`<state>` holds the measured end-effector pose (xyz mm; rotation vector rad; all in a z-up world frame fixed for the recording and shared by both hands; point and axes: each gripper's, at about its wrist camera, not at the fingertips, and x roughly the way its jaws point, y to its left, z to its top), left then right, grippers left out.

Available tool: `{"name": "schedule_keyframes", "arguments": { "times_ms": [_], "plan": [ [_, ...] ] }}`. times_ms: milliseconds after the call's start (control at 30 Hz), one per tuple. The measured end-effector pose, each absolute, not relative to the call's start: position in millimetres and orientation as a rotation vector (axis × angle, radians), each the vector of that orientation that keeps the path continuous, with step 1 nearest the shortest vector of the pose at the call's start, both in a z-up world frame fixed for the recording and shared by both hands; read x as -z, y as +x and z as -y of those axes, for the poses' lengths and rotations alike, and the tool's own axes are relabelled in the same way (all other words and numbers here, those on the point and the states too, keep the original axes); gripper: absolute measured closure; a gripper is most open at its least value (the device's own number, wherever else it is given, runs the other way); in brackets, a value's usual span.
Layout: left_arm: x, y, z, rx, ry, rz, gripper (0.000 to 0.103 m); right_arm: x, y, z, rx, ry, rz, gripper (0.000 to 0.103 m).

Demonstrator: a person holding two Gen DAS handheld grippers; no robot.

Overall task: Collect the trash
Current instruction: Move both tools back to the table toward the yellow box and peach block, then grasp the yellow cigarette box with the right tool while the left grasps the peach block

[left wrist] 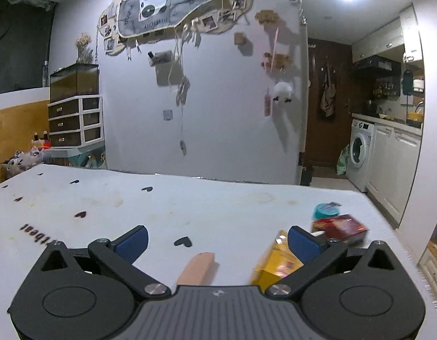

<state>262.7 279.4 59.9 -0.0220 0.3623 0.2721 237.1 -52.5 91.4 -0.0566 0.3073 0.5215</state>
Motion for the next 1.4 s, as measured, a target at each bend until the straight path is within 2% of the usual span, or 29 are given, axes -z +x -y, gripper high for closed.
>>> {"name": "schedule_keyframes", "arguments": {
  "times_ms": [300, 500, 567, 700, 867, 1100, 1400],
  "plan": [
    [-31, 286, -309, -0.268, -0.002, -0.396, 0.002, -116, 278, -19, -0.65, -0.085, -0.261, 0.0],
    [-22, 294, -320, -0.244, 0.015, -0.458, 0.014, -111, 311, -71, -0.675, -0.178, -0.287, 0.0],
    [-20, 295, -326, -0.249, -0.015, -0.481, 0.02, -104, 324, -89, -0.673, -0.193, -0.321, 0.0],
    [-19, 294, -335, -0.235, -0.07, -0.493, 0.025, -87, 346, -113, -0.655, -0.178, -0.413, 0.0],
    [-17, 296, -338, -0.206, -0.082, -0.514, 0.035, -65, 372, -137, -0.579, -0.046, -0.628, 0.0],
    [-14, 299, -330, -0.173, -0.058, -0.534, 0.036, -38, 390, -156, -0.431, 0.155, -0.75, 0.0],
    [-13, 300, -328, -0.175, -0.049, -0.544, 0.038, -17, 386, -175, -0.336, -0.022, -0.738, 0.0]
  ]
}}
